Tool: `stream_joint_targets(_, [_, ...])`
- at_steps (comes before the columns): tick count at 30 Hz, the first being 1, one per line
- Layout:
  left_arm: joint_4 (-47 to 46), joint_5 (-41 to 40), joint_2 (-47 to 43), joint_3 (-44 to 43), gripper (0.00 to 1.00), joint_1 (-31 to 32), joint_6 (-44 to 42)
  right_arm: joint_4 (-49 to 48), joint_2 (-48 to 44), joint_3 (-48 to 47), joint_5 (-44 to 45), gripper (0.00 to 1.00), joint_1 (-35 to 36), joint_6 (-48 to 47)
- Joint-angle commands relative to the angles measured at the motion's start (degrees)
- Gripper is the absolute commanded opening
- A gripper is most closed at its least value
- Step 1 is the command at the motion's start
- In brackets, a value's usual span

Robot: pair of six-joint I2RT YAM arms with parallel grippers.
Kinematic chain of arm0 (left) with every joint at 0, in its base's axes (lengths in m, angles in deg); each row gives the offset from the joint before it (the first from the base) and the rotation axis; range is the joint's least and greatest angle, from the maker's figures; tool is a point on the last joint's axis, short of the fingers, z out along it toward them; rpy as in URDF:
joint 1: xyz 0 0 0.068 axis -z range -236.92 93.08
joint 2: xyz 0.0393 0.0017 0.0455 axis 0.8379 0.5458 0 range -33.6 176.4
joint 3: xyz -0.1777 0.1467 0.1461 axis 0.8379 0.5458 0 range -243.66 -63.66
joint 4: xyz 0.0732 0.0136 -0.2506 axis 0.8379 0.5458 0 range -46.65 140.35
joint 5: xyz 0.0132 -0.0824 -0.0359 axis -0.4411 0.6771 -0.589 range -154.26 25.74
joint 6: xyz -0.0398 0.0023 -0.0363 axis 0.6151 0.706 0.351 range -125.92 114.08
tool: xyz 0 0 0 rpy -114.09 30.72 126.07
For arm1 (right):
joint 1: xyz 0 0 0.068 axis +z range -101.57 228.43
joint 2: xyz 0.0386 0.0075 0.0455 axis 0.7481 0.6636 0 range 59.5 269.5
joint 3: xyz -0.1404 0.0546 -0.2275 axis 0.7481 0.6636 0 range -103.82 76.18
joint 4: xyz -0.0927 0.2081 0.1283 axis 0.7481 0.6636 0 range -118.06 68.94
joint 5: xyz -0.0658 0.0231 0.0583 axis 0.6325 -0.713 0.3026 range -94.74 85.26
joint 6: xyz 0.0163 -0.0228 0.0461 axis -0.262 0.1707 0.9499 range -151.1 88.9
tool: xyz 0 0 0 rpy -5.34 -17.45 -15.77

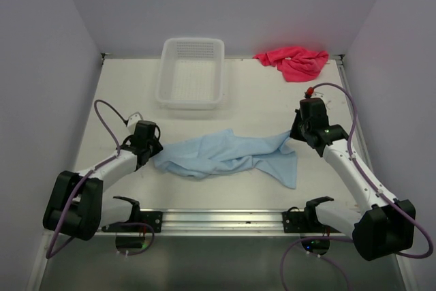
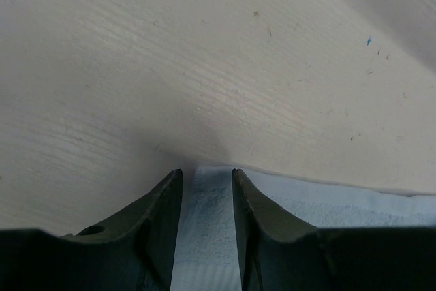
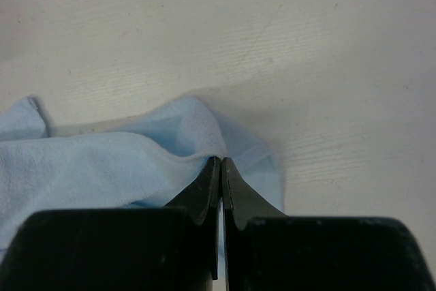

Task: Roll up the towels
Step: Flatten the towel

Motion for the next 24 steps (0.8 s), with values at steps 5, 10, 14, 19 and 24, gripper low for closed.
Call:
stream_joint_targets(5, [-1.4, 1.89, 1.51, -0.28, 0.3, -0.68, -1.31, -1.66, -0.07, 0.13, -0.3, 0.0, -0.2, 0.52])
stream_joint_targets(10, [-1.76, 4.27, 1.33, 0.6, 0.29, -0.68, -1.23, -1.49, -0.34, 0.21, -0.3, 0.0, -0.29, 0.52])
stream_joint_targets(14, [-2.1, 5.41, 1.33, 1.47, 0.26, -0.68, -1.14, -1.66, -0.25, 0.39, -0.56, 0.0, -0.2, 0.52])
stream_joint_targets(19, [-2.37, 5.94, 1.77, 1.39, 0.04, -0.77, -1.14, -1.66, -0.16, 0.3, -0.82, 0.0, -0.2, 0.69])
stream_joint_targets(24, [-2.37, 6.38, 1.6, 0.34, 0.0, -0.68, -1.31, -1.14, -0.25, -0.22, -0.91, 0.0, -0.29, 0.61])
